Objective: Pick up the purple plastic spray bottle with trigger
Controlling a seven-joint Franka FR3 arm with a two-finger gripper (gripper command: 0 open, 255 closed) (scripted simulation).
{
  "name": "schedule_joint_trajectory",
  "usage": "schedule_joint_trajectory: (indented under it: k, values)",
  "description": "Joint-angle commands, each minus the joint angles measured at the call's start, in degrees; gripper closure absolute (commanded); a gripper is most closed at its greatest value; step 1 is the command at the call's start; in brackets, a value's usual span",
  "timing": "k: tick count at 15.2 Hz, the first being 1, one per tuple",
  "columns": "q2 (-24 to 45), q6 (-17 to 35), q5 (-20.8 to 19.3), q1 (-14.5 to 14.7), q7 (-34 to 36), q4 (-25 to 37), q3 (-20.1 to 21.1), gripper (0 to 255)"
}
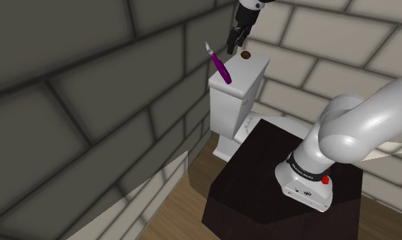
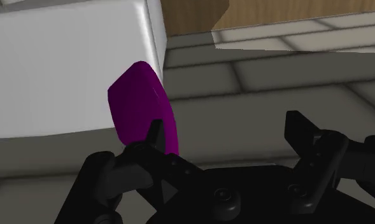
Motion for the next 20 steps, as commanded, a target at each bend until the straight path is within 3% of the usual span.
schedule_joint_trajectory:
  k: [1,6,11,20]
  values:
    - [4.19,3.52,0.5,0.73,-3.56,1.69,-1.78,0]
    - [14.53,10.79,3.89,2.52,-12.58,6.62,-5.46,0]
    - [25.69,15.97,10.3,3.34,-22.77,13.74,-7.63,0]
    - [29.07,21.78,12.79,3.07,-25.09,11.1,-7.53,0]
